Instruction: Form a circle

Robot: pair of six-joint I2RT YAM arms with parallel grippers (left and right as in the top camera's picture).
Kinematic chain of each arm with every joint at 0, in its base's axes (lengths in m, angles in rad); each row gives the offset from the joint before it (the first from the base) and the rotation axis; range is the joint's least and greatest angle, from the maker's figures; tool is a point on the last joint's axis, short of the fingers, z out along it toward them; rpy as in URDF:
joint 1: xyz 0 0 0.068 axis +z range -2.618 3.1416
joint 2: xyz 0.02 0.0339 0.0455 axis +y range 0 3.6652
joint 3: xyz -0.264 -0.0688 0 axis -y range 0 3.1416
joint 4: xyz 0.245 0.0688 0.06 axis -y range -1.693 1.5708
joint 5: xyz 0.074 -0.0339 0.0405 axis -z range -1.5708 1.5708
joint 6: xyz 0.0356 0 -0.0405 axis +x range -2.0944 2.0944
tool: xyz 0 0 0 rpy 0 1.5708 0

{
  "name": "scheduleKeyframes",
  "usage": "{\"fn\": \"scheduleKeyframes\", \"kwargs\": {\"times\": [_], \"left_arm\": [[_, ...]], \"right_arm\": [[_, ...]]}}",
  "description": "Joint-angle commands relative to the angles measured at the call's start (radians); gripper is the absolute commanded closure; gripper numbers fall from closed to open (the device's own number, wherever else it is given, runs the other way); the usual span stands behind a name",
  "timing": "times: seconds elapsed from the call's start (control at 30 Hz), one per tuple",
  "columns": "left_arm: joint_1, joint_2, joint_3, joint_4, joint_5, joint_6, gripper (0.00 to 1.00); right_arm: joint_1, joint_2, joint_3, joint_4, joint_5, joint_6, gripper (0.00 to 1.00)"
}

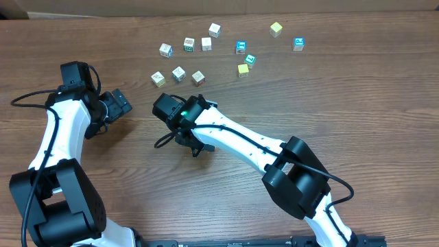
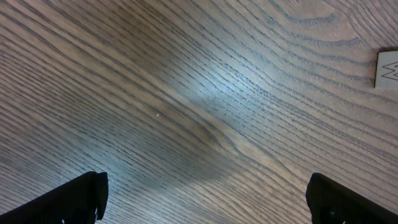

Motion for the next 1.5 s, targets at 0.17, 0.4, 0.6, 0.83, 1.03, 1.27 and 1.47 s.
{"fn": "scheduleKeyframes", "kwargs": {"times": [0.17, 0.4, 0.6, 0.83, 1.03, 1.27, 1.47], "left_arm": [[-0.001, 0.006, 0.004, 0.0, 0.008, -0.006, 0.0], [-0.001, 0.006, 0.003, 0.0, 0.008, -0.006, 0.0], [-0.001, 0.006, 0.003, 0.0, 0.008, -0.006, 0.01], [-0.001, 0.006, 0.003, 0.0, 0.008, -0.006, 0.0], [-0.001, 0.006, 0.003, 0.0, 0.008, -0.006, 0.01], [-0.001, 0.006, 0.003, 0.0, 0.008, -0.006, 0.01], [-0.001, 0.006, 0.003, 0.0, 0.008, -0.006, 0.0]], "right_arm": [[-0.002, -0.028, -0.008, 0.0, 0.025, 0.098, 0.96], [-0.002, -0.027, -0.064, 0.038, 0.006, 0.142, 0.96], [-0.002, -0.026, -0.07, 0.055, 0.006, 0.142, 0.96], [-0.002, -0.026, -0.072, 0.073, 0.008, 0.142, 0.96], [-0.002, -0.006, -0.074, 0.08, 0.006, 0.142, 0.96], [-0.002, 0.003, -0.074, 0.079, -0.002, 0.141, 0.96], [-0.002, 0.003, -0.074, 0.065, -0.009, 0.142, 0.96]]}}
